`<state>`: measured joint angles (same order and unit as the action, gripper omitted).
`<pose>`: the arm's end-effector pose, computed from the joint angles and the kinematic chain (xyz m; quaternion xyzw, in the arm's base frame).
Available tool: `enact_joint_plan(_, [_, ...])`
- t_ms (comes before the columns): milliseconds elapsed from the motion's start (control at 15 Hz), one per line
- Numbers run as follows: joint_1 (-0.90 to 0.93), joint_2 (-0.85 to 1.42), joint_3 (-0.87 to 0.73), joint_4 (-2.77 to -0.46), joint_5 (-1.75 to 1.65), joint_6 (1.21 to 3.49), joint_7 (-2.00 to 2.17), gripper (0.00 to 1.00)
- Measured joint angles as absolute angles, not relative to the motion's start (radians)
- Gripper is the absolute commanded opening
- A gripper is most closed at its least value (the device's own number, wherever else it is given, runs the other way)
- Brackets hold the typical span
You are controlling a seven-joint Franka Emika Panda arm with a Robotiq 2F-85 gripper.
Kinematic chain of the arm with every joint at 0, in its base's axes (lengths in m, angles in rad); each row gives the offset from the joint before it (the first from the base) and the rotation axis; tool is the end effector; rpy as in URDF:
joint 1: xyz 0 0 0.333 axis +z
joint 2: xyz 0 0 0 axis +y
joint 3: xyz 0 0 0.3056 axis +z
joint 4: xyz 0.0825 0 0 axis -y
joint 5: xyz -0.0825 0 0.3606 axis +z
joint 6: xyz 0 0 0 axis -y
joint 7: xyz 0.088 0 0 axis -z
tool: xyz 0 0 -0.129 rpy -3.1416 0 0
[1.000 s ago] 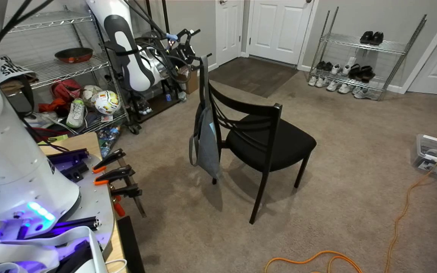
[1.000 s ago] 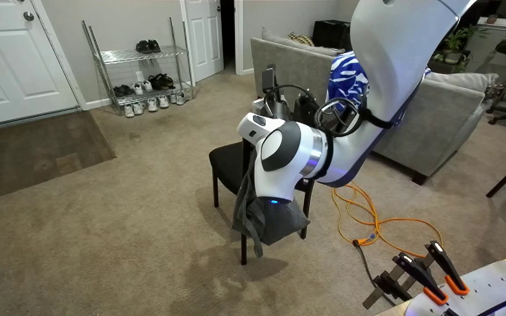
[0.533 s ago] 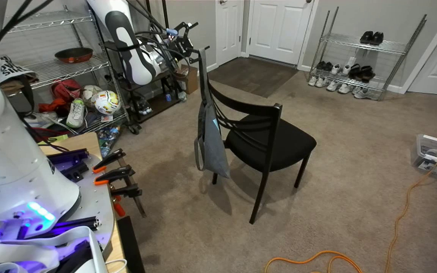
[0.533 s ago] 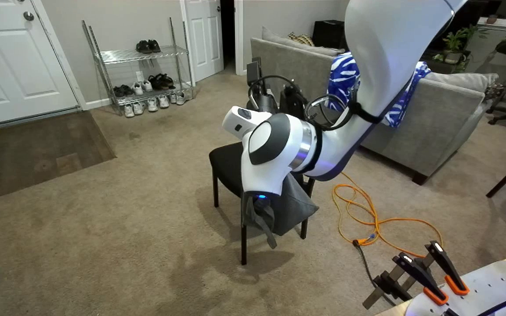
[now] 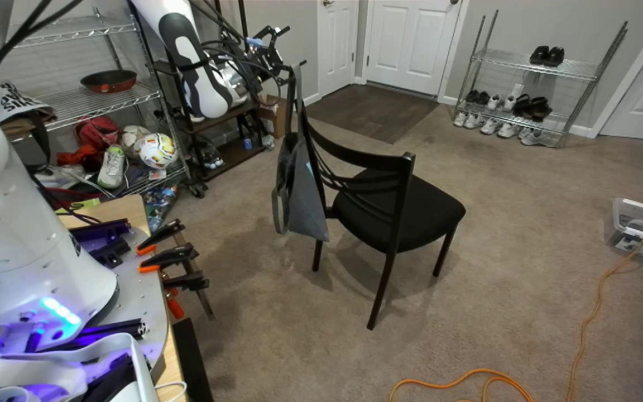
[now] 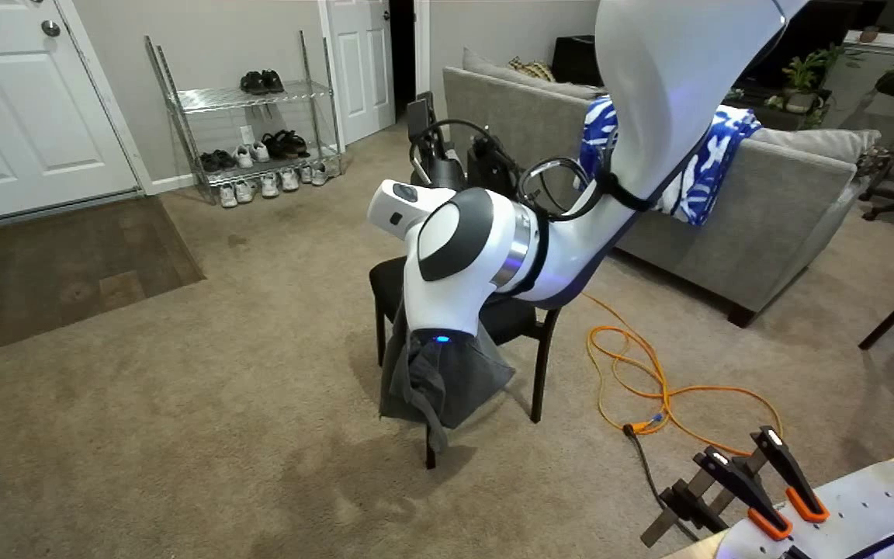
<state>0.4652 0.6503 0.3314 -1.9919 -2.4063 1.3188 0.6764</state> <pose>0.5165 0.3510 0.2531 0.3595 0.3902 0.3990 0.7479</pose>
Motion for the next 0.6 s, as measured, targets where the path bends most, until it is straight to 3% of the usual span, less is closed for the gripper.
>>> enact_joint_plan(600, [0.441, 0.685, 0.323, -1.876, -2.396, 1.387, 0.646, 1.0])
